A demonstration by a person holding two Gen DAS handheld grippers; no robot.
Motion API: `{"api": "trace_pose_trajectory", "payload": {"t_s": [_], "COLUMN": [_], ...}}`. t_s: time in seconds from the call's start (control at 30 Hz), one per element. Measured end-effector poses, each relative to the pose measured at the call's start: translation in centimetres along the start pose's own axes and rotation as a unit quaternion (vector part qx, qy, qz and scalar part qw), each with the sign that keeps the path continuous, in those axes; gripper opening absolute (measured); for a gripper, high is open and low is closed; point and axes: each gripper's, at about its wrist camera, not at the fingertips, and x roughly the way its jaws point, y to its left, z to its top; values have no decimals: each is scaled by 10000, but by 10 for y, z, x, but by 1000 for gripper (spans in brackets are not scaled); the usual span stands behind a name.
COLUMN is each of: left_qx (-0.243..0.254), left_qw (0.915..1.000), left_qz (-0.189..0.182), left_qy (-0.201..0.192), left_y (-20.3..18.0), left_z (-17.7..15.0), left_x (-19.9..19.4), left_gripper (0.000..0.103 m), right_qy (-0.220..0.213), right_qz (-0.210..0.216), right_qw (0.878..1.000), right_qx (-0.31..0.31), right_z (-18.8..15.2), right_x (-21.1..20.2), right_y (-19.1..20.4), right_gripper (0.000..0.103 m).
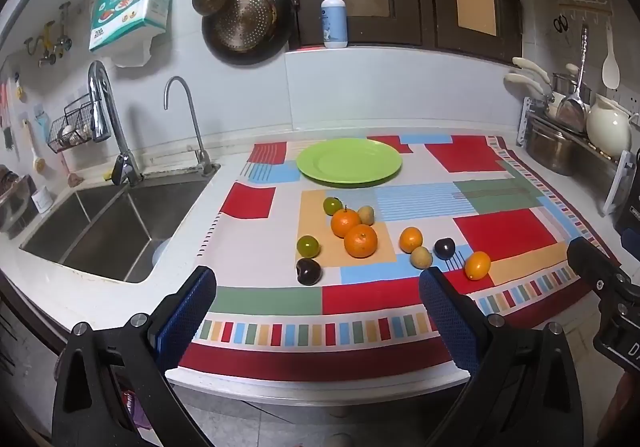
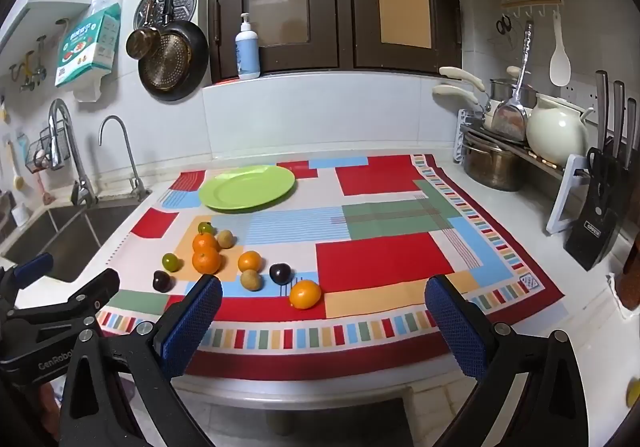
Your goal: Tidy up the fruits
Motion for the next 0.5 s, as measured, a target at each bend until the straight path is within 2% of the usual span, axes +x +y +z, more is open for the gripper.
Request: {"api": "trace_pose_trajectory", "payload": {"t_s": [0.3,0.5], "left_qx": [15,-16], "left_qw": [9999,9999], "left_qz": [-98,-39], "left_qy": [11,-92], "left_y": [-6,-4], "left_z": [0,-1], "left_x": [3,-1], "left_gripper": [103,103], "right_qy": [-32,-32], "right_qz": [27,63], "right_qw": [10000,10000], "right_qx": [22,19], "right_z": [-1,-1], "right_x": [1,1], "right_y": [-1,-1], "right_gripper": [102,102]}}
